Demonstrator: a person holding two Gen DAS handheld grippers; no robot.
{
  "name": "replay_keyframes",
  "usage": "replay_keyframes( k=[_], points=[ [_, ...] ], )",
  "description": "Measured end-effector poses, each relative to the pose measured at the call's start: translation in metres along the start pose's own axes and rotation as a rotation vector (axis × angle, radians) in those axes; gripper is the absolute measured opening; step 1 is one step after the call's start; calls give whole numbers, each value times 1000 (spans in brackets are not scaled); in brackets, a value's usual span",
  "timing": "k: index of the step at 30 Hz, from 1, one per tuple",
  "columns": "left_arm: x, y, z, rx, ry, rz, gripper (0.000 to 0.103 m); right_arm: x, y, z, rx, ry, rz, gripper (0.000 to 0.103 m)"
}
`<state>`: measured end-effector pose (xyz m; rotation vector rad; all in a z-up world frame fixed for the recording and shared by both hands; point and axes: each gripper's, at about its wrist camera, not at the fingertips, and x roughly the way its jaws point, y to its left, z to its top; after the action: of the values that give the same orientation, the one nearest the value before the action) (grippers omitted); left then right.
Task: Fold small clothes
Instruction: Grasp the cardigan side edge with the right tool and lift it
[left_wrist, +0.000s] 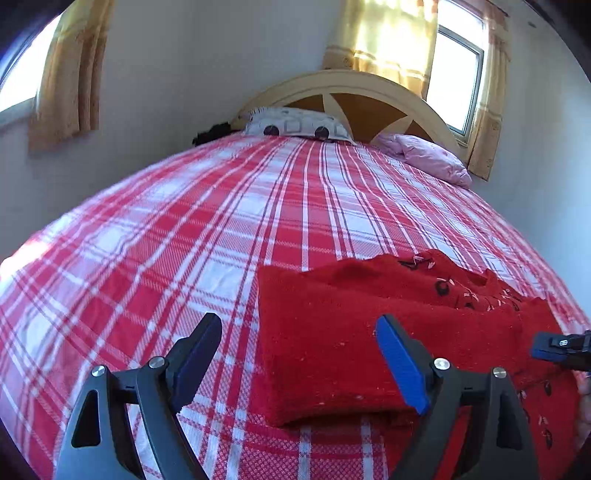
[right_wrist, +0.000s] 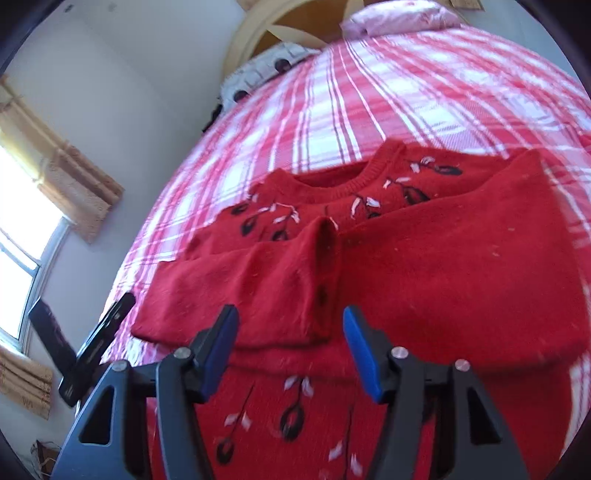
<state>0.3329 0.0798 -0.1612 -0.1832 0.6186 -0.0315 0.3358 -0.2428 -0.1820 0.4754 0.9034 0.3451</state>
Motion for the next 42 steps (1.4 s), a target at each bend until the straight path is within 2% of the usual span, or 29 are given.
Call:
replay_keyframes(
  k=[4,6,7,11,16,20,23,28,34,37,40,41,42],
  points=[
    [2,1,-3,-13,-4,-27,86,23,-5,4,28,50,-12,46],
    [-1,2,-6,-20,-12,-42,86,28,-2,4,17,54,-15,28],
    [-2,4,-7,-26,-16,-49,86,29,0,4,2,53,-24,15],
    [-4,10,-6,-60,-30,-78,86,22,6,6,-32,30,-27,13],
    [-7,16,-6,-84,-35,-88,86,-19,10,20,-91,-77,-48,12],
    [-9,13,-7,-71,-43,-101,86,-50,3,29,-108,-136,-101,12],
    [-9,10,-8,-53,-41,-101,86,-70,-17,34,-91,-167,-152,12],
    [-7,1,-7,-17,-31,-88,86,-86,-56,33,-44,-154,-186,12],
    [-18,-20,-10,86,-62,-50,86,-89,-72,27,-34,-156,-182,12],
    [-34,-37,-14,124,-76,-140,86,-93,-67,32,-39,-162,-161,12],
    [-50,-72,-26,243,-74,-214,86,-95,-48,42,-78,-171,-144,12],
    [-53,-81,-29,266,-64,-249,86,-97,-41,46,-91,-179,-138,12],
    [-57,-94,-34,303,-45,-316,86,-100,-31,52,-109,-187,-128,12]
  ],
)
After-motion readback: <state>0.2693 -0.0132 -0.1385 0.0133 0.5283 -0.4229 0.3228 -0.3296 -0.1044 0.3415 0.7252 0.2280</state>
